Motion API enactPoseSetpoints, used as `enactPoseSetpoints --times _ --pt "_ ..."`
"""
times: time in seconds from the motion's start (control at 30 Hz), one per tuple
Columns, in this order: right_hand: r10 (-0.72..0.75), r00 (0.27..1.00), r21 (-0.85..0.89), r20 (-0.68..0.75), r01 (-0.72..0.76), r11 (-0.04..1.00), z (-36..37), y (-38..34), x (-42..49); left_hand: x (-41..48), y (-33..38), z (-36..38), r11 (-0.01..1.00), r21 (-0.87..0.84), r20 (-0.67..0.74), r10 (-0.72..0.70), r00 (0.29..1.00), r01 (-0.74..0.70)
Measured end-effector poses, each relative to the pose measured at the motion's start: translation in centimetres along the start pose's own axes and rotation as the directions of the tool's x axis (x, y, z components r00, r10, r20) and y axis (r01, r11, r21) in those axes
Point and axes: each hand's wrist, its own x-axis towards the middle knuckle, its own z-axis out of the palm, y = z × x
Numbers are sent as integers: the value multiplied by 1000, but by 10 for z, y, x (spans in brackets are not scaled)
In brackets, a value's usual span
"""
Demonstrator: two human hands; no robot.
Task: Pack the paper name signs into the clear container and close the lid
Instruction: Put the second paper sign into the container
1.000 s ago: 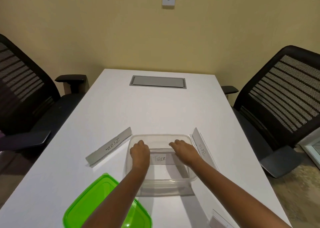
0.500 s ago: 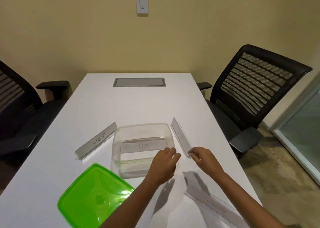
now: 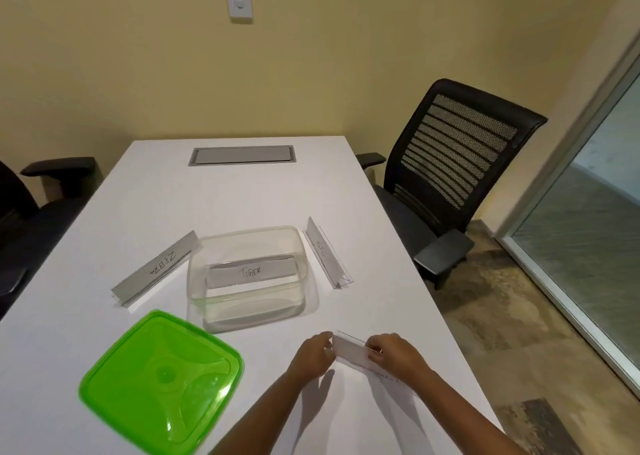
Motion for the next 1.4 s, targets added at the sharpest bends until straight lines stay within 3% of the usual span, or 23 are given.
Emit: enactPoseSetpoints --times 0.17,0.33,0.5,0.7,0.87,1.0,1.13,1.3,1.4 --pt "-11 1000 -36 -16 10 999 -7 -1 -2 -9 0 0 997 -58 14 -54 998 55" --pt "25 987 333 -160 30 942 -30 -14 0 -20 10 -8 974 -205 -31 -100 994 92" --pt "86 987 770 -136 50 636 -57 -44 -1 -27 23 -23 954 -292 -49 -82 995 64" --pt "115 992 925 -56 9 380 -68 -68 -5 -39 21 -50 922 -383 -68 38 997 -62" --pt "103 994 978 29 -50 205 -64 -76 -8 -45 5 -70 952 -300 -17 63 998 -65" --pt "60 996 977 64 -75 202 -61 -82 -8 -47 -4 -79 974 -223 -20 38 999 -41" --pt "18 997 973 68 -71 221 -63 -88 -6 -52 -10 -85 996 -81 -109 16 994 -25" --pt "121 991 967 -52 20 253 -75 -85 3 -59 -18 -97 998 45 -176 60 983 -53" --pt "149 967 887 -206 120 445 -83 -79 11 -60 -25 -108 989 136 -197 80 977 -53"
